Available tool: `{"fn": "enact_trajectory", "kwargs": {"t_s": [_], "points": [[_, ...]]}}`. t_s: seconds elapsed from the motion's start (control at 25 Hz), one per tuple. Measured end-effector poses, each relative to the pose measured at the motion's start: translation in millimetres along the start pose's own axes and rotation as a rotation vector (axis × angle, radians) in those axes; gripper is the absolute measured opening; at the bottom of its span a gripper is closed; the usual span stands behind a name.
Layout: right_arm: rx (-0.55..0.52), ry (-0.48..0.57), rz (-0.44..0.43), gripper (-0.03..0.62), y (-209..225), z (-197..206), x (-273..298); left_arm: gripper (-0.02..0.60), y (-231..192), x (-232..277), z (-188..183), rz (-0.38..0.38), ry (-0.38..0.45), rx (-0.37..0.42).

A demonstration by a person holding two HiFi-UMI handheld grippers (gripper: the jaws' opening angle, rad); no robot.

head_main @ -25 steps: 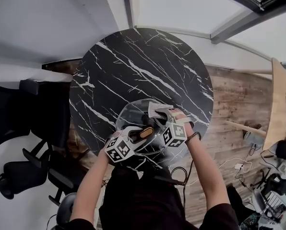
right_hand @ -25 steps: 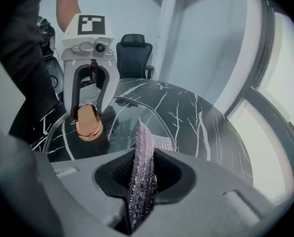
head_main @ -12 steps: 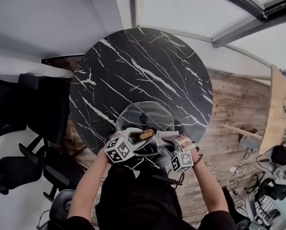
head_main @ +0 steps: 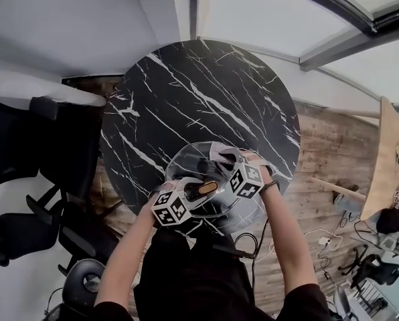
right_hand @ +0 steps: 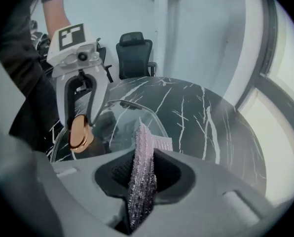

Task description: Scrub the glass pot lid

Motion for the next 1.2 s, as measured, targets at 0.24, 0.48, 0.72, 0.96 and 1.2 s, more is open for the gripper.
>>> {"fn": "enact_trajectory", "kwargs": {"t_s": [0.24,0.48,0.72,0.96,1.2], "points": [[-0.041,-0.016,-0.026,0.075,10.7,-25.1,16.2,0.163,-0.3,0.8,-0.1,0.000,0.002,-0.003],[-0.063,-0.021,-0.143,0.075,-8.6,-26.4,6.3,0.163,7.5,2.4,2.4,0.005,0.001,0.010],[-0.056,0.014,-0.403,0.075,-25.0,-39.8,-3.4,0.160,9.7,2.3,3.9,-0.018,0.019,-0.001],[-0.014,0.003,-0.288,0.074,-2.7,-41.5,1.1,0.160,10.7,2.0,4.6,-0.023,0.025,-0.007],[0.050,-0.038,-0.159,0.075,14.8,-44.6,16.7,0.163,11.5,1.6,7.1,-0.031,0.048,-0.020]]}}
Point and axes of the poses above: the fingertips, and each gripper's own axes: x forward along the fingers, y to its right, z out of its underside, the point moved 10 cm from there along -x, backward along the fingers, and after that the axes turned 9 degrees about -x, right-handed, at the moved point
